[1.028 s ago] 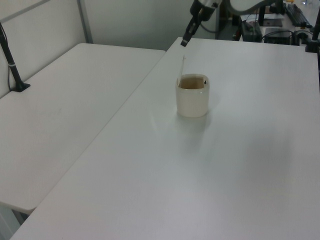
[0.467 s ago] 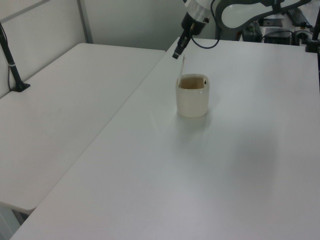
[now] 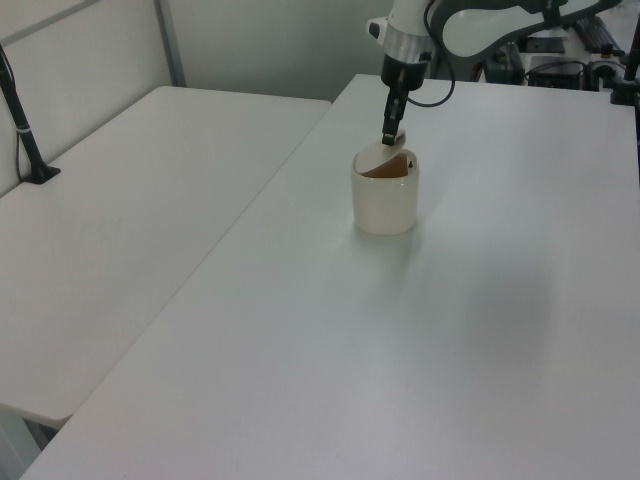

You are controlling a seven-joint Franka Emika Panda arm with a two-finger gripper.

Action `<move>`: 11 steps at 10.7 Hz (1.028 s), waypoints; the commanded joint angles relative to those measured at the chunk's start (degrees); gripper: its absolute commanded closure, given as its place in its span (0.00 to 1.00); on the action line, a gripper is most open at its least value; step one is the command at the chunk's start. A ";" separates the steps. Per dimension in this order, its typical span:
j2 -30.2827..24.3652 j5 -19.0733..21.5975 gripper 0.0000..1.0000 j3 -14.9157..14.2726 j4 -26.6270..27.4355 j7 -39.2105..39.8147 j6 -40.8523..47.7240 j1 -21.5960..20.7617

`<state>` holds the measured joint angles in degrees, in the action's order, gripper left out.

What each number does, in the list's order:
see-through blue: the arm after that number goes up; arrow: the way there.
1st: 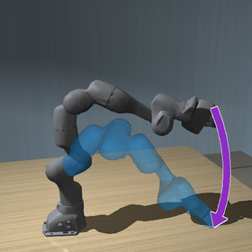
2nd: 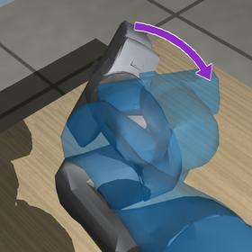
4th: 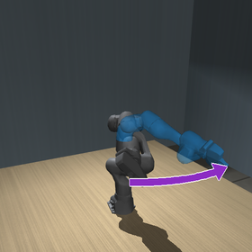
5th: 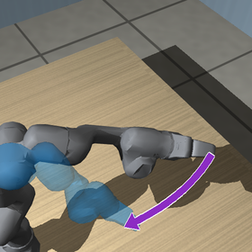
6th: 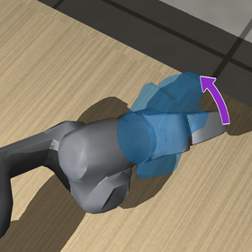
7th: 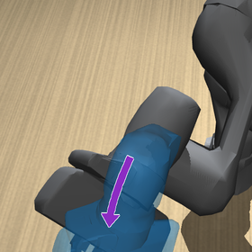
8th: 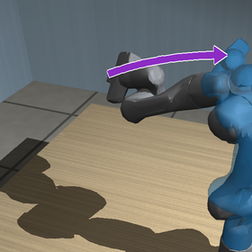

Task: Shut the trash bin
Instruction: 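Push the open lid down onto the bin rim with the gripper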

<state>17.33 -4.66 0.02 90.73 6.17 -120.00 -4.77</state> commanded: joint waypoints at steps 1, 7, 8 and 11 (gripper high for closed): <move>0.16 -0.61 0.91 -0.19 2.17 1.04 1.35 -0.24; 3.41 -0.61 0.91 -0.46 2.52 1.03 0.91 0.02; 3.67 -0.61 0.91 -0.46 2.44 0.95 0.91 0.02; -0.61 0.53 0.88 -0.55 1.21 0.42 2.57 1.07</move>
<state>19.52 -4.69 -0.18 92.16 6.28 -119.63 -4.62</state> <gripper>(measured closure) 0.890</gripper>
